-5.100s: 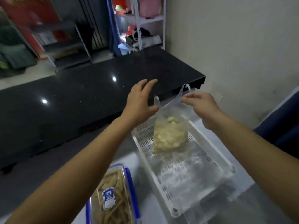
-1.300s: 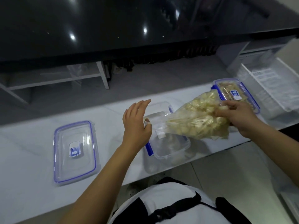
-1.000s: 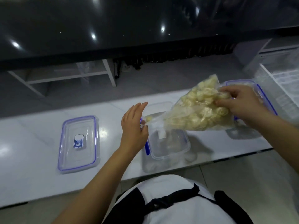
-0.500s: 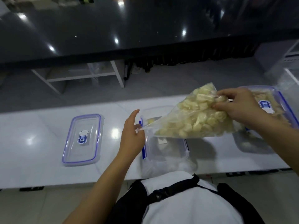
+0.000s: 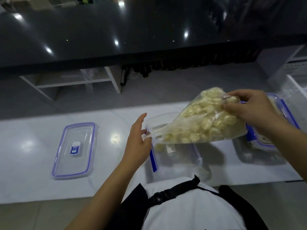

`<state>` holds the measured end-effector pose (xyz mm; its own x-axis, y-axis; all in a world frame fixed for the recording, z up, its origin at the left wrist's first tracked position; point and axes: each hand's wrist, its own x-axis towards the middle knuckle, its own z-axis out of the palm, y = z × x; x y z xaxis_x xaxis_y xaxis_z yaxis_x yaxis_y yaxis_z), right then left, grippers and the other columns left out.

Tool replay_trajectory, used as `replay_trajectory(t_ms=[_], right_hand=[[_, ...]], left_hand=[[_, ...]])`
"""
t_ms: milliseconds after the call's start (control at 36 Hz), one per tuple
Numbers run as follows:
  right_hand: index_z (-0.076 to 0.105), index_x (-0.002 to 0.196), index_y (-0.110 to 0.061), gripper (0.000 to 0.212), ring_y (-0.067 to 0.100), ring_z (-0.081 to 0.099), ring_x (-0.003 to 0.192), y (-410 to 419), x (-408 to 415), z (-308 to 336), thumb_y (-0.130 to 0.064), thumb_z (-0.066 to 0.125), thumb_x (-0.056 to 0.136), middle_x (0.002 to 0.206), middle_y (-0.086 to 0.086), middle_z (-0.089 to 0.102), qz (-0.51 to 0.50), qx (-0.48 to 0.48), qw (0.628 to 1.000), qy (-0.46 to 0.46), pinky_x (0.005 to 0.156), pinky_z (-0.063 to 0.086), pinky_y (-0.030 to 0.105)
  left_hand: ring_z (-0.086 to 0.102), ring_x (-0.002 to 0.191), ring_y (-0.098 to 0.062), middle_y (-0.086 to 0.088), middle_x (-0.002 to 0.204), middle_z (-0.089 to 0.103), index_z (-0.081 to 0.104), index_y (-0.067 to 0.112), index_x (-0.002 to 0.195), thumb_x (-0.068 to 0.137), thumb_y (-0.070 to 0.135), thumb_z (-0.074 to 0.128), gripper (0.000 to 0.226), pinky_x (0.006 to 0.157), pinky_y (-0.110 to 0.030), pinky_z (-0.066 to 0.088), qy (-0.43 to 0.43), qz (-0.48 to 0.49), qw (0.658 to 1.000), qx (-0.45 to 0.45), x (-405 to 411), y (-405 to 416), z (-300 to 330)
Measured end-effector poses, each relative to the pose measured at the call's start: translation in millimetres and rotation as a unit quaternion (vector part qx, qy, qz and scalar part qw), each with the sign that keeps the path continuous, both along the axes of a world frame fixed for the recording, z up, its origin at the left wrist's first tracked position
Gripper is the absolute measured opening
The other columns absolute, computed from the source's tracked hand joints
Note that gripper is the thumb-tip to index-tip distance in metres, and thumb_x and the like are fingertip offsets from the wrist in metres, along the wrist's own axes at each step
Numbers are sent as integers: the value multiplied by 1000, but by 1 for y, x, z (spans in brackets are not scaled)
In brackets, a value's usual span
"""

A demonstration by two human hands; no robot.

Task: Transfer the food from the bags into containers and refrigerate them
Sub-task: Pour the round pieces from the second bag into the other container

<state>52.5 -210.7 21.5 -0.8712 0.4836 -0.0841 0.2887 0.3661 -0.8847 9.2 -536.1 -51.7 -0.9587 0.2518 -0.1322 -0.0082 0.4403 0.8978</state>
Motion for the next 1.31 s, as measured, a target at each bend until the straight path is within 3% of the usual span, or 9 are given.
replay_trajectory(t_ms=[83,194,556,667,778,889,1056,1194,1306], right_hand=[[72,105,-23,28,27,69,94,-7,-1,-2,-12,81,80,104,6,71,8,10,1000,-9,86,58,46],[74,84,-31,25,5,68,72,0,1,5,-9,83,77,91,-2,73,-5,-11,1000,21,73,58,30],[73,89,-30,24,9,67,69,-1,5,7,-11,83,78,89,-7,71,29,33,999,17,65,57,27],[75,85,-32,22,3,66,64,10,5,18,-15,85,75,85,-6,71,2,21,998,54,56,57,21],[73,98,-26,26,8,59,67,0,5,15,-14,83,78,84,-6,66,37,85,995,31,66,50,17],[76,93,-29,22,22,72,76,5,9,24,-18,85,76,94,4,74,12,51,998,45,70,60,36],[73,80,-39,25,1,68,62,0,17,23,-17,85,77,85,-6,71,22,56,998,20,61,56,27],[73,82,-39,26,5,67,62,0,17,24,-17,86,75,85,-7,71,-5,41,998,49,56,55,20],[74,84,-32,25,10,69,64,0,20,28,-12,86,73,82,-6,72,3,12,999,42,58,57,27]], left_hand=[[51,130,-18,5,153,38,34,43,150,101,5,51,64,100,-45,54,-7,21,1000,-4,-4,4,2],[33,143,-13,5,159,32,29,36,154,103,13,51,60,114,-28,32,68,8,994,-90,-5,5,7],[30,142,-8,6,156,36,31,28,154,98,2,54,66,102,0,14,127,10,985,-113,4,4,8],[34,140,-10,4,155,39,34,27,153,98,-2,51,64,107,-5,16,160,-17,981,-105,10,13,15],[35,132,-2,0,151,43,40,23,150,93,-13,45,68,105,-1,16,186,-25,977,-99,9,19,16],[37,135,-8,-2,151,44,40,23,151,92,-16,46,70,104,3,15,188,-23,977,-102,5,22,15],[39,135,-13,-2,150,45,42,21,150,85,-21,45,77,106,-1,18,183,-17,977,-107,7,19,15],[39,141,-23,-5,153,42,40,24,151,85,-18,47,79,119,-35,30,191,-33,974,-120,11,19,14],[38,140,-22,-4,153,42,38,23,152,87,-15,49,76,116,-31,25,177,-30,977,-116,13,13,15]])
